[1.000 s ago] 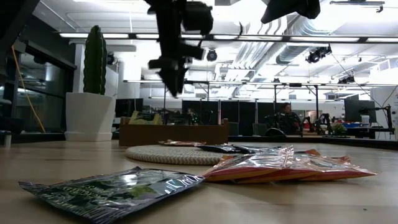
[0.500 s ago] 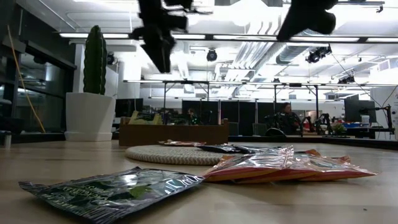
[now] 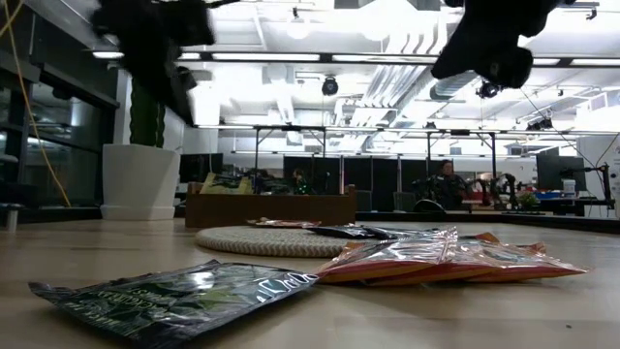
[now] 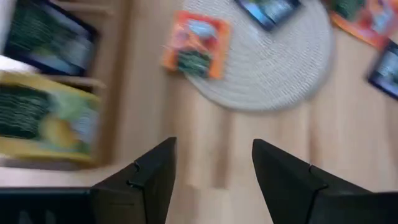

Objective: Pick & Place Tea
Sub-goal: Put the purple tea bag into the middle section of the wooden organizer

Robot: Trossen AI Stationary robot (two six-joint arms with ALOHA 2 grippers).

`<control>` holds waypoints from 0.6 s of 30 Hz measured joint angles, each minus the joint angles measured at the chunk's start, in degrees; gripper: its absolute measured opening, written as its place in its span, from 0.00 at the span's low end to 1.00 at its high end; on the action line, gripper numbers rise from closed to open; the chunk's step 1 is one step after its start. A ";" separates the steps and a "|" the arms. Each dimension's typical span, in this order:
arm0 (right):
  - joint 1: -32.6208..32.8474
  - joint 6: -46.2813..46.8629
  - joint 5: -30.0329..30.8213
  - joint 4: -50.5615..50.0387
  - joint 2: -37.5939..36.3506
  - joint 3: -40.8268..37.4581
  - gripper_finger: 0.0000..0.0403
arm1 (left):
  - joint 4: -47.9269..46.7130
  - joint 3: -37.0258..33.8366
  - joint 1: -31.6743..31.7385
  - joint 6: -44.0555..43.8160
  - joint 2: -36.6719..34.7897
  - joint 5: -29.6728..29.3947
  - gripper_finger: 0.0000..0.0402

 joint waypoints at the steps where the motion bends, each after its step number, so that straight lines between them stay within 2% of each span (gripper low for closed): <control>1: -0.38 -1.20 -1.15 1.51 0.00 -0.35 0.00 | 0.93 -0.85 -1.82 -1.12 -0.06 0.51 0.51; 10: -4.18 -12.17 -11.38 9.99 2.61 -0.27 0.00 | 10.04 -4.13 -13.03 -10.76 3.83 -0.02 0.51; 15: -5.70 -18.81 -19.76 11.83 9.02 2.95 0.00 | 14.92 -4.07 -18.22 -17.29 6.85 -3.41 0.51; 18: -5.98 -22.48 -24.96 11.99 14.01 5.97 0.00 | 17.11 -4.06 -22.04 -23.74 7.89 -7.40 0.51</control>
